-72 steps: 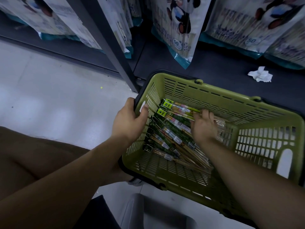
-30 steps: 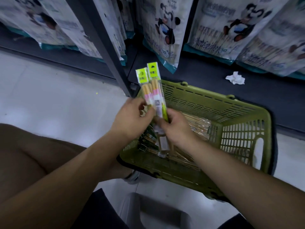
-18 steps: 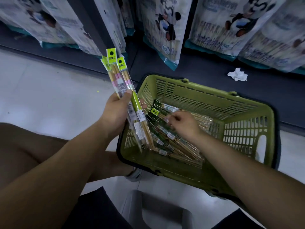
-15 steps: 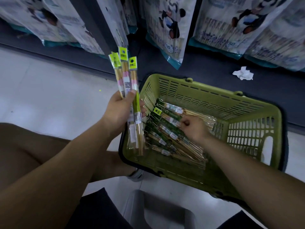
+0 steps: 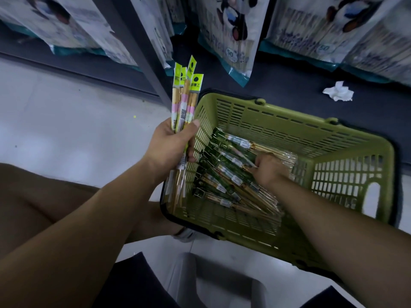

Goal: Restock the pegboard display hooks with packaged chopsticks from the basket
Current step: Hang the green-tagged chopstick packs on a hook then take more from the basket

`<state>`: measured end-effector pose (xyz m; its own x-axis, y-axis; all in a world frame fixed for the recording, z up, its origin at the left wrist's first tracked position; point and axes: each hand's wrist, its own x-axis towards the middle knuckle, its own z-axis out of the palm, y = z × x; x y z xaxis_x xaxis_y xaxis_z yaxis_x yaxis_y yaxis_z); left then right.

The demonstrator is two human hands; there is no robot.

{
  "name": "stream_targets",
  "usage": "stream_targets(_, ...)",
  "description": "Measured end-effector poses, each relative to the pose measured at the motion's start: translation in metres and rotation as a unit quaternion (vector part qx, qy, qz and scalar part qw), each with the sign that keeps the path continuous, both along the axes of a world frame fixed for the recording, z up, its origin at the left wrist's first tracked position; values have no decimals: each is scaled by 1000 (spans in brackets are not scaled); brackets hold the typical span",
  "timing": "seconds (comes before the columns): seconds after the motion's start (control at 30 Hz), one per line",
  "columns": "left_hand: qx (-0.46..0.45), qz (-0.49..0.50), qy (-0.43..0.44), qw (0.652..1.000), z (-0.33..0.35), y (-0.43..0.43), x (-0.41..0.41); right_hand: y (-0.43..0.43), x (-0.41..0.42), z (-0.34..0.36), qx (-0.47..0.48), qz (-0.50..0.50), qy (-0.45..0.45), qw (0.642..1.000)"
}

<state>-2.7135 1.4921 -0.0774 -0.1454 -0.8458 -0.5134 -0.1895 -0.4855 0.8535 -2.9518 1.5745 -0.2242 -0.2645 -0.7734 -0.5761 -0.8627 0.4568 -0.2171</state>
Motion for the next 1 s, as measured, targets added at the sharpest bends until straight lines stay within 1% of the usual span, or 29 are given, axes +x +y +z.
stream_targets(0.03, -2, -4, 1, 1000, 0, 0, 0, -2, -3, 8, -4, -34, -37, 999)
stream_targets(0.07, -3, -5, 3, 1000, 0, 1, -1, -3, -5, 17, -12, -67, -92, 993)
stream_targets(0.13, 2, 4, 2, 1000, 0, 2, -2, -6, -5, 44, -37, -123, -217, 968)
stream_targets(0.2, 18, 17, 9, 1000, 2, 2, -6, -10, -1, 76, -60, -138, -306, 940)
stream_targets(0.3, 37, -2, 19, 999, 9, 6, -19, -16, 10, 125, -62, -120, -379, 915)
stream_targets(0.4, 1, -28, 15, 1000, 25, 15, -37, -15, 19, 166, -62, -128, -432, 891)
stream_targets(0.47, -13, -24, 53, 998, 41, 20, -47, -11, 22, 190, -94, -142, -444, 880)
stream_targets(0.57, -49, -38, 110, 992, 73, 20, -65, 0, 16, 228, -156, -148, -435, 874)
stream_targets(0.63, -84, -59, 123, 987, 99, 16, -77, 5, 7, 258, -190, -144, -419, 876)
stream_targets(0.7, -117, -82, 126, 982, 128, 11, -86, 7, -4, 292, -251, -140, -393, 873)
stream_targets(0.77, -159, -113, 129, 972, 159, 5, -93, 3, -17, 330, -335, -158, -368, 853)
stream_targets(0.83, -202, -145, 147, 957, 193, 0, -99, -3, -28, 371, -406, -173, -360, 822)
stream_targets(0.9, -244, -172, 163, 940, 225, -3, -106, -10, -34, 410, -453, -171, -357, 799)
stream_targets(1.0, -298, -202, 163, 918, 268, -8, -119, -19, -38, 461, -511, -154, -338, 775)
